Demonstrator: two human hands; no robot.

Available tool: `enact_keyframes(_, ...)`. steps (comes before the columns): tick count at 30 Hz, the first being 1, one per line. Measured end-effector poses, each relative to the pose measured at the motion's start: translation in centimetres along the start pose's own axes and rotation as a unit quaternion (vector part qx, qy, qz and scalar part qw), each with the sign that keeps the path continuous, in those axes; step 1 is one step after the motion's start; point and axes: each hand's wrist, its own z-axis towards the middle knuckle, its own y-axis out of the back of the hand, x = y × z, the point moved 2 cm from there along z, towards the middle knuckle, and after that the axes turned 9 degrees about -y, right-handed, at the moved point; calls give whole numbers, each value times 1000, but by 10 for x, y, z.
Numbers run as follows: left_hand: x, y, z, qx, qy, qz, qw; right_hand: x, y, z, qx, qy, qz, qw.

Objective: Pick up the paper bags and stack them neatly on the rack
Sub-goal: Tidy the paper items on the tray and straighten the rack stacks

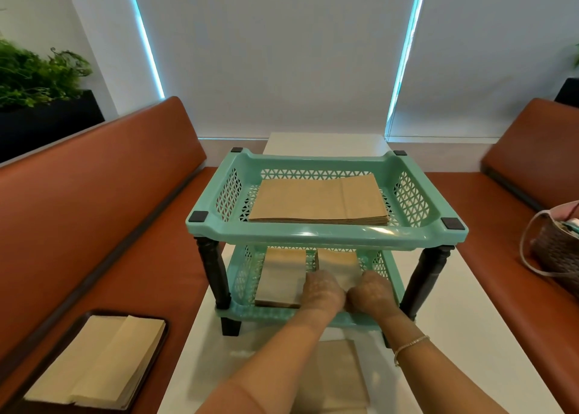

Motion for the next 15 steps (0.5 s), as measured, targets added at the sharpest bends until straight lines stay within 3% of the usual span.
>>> enact_keyframes(15, -3, 5, -7, 3, -1, 15, 1000, 5, 0, -3, 10, 11, -31, 999)
